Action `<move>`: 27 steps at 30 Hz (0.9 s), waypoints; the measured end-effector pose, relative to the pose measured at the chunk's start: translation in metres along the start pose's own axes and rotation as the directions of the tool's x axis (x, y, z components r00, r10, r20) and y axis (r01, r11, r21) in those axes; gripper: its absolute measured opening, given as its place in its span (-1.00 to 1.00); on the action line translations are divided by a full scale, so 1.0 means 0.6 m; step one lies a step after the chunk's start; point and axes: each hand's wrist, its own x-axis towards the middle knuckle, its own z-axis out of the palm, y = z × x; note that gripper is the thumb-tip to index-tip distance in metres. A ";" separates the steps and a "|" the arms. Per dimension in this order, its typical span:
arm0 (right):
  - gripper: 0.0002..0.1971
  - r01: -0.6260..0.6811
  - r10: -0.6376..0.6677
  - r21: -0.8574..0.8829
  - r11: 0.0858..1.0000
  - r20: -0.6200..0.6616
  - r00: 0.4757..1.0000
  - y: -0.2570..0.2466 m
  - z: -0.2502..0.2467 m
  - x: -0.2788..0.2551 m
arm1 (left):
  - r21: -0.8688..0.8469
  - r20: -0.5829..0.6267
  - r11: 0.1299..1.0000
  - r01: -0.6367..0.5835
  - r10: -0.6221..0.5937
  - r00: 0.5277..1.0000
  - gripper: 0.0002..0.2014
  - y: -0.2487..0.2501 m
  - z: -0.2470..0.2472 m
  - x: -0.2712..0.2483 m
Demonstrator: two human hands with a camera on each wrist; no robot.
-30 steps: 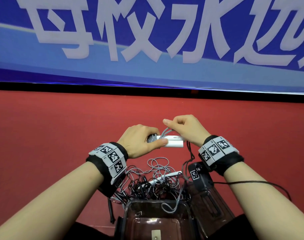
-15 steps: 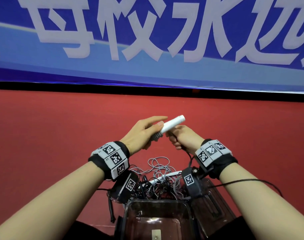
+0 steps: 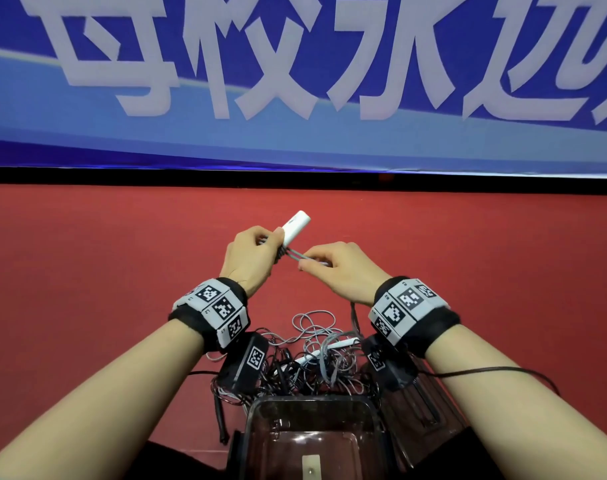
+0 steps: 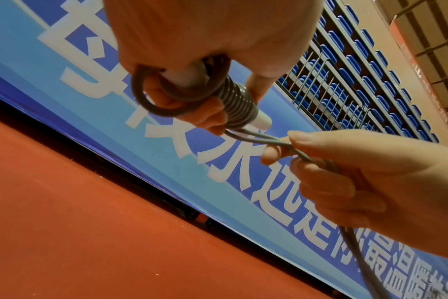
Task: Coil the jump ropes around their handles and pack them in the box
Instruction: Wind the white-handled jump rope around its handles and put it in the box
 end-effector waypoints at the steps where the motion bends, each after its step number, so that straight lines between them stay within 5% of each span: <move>1: -0.78 0.018 -0.018 -0.013 1.000 -0.008 1.000 -0.001 -0.001 0.001 | 0.035 -0.024 0.999 0.004 -0.003 1.000 -0.72 -0.001 0.000 0.001; 9: -0.76 0.085 -0.083 0.002 0.996 -0.192 0.978 0.002 -0.010 0.004 | 0.483 -0.071 0.872 -0.078 0.128 0.989 -0.66 0.010 -0.006 -0.007; 14: -0.78 0.108 -0.103 0.004 0.994 -0.261 0.960 -0.001 -0.012 0.002 | 0.586 -0.004 0.799 -0.132 0.166 0.986 -0.64 0.014 -0.009 -0.012; 19: -0.76 0.021 -0.028 -0.025 0.999 -0.289 0.957 0.001 -0.029 0.002 | 0.518 0.226 0.765 -0.383 0.309 0.924 -0.51 0.013 -0.008 -0.029; 27: -0.83 0.004 0.007 0.110 0.994 -0.097 0.995 0.014 -0.030 0.000 | 0.416 0.451 0.729 -0.544 0.354 0.819 -0.33 0.003 -0.009 -0.038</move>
